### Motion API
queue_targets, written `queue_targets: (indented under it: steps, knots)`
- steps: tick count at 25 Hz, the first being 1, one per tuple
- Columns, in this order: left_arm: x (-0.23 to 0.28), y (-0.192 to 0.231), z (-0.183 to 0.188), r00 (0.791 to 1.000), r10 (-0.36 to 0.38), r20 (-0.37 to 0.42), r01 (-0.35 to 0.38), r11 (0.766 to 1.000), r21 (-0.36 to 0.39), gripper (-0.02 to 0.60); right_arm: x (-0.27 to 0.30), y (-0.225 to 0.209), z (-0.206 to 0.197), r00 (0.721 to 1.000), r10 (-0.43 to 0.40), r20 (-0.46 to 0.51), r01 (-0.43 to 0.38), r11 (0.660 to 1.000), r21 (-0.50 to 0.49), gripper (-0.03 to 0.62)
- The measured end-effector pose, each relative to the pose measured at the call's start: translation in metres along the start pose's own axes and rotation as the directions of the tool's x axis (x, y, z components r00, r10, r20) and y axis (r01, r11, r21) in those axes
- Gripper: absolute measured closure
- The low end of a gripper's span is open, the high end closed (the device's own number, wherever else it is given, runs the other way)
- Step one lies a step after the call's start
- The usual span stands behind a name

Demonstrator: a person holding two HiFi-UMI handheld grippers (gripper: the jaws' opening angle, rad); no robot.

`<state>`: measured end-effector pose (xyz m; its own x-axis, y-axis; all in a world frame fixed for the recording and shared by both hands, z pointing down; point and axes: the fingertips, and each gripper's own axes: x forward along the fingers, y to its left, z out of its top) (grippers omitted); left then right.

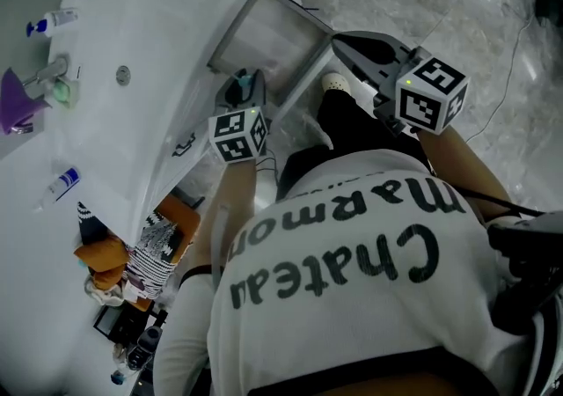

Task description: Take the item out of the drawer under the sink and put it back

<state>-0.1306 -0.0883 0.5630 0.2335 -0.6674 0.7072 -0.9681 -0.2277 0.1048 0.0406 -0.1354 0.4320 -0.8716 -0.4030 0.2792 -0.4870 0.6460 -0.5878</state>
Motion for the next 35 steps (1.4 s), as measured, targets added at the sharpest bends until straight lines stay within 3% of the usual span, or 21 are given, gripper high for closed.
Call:
queue_targets:
  steps: [9, 17, 22, 28, 31, 35]
  knots:
    - [-0.046, -0.011, 0.065, 0.977, -0.015, 0.211, 0.025, 0.999, -0.046, 0.454, 0.009, 0.027, 0.033, 0.999, 0.039, -0.002, -0.039, 0.996, -0.079, 0.582]
    - [-0.086, -0.007, 0.131, 0.915, -0.017, 0.403, 0.05, 0.996, -0.071, 0.454, 0.042, 0.034, 0.065, 0.997, 0.081, -0.011, -0.082, 0.988, -0.134, 0.582]
    - [-0.124, -0.01, 0.173, 0.837, -0.024, 0.547, 0.075, 0.995, -0.072, 0.454, 0.054, 0.043, 0.09, 0.993, 0.119, 0.012, -0.115, 0.976, -0.183, 0.582]
    - [-0.186, -0.007, 0.224, 0.73, -0.027, 0.683, 0.054, 0.998, -0.018, 0.456, 0.06, 0.07, 0.123, 0.984, 0.163, 0.072, -0.144, 0.966, -0.216, 0.582]
    - [-0.212, 0.002, 0.245, 0.676, -0.056, 0.734, 0.056, 0.998, 0.025, 0.457, 0.066, 0.088, 0.135, 0.979, 0.181, 0.096, -0.154, 0.96, -0.234, 0.582]
    - [-0.244, 0.017, 0.262, 0.626, -0.115, 0.772, 0.099, 0.993, 0.068, 0.458, 0.073, 0.122, 0.148, 0.975, 0.181, 0.131, -0.141, 0.953, -0.269, 0.582]
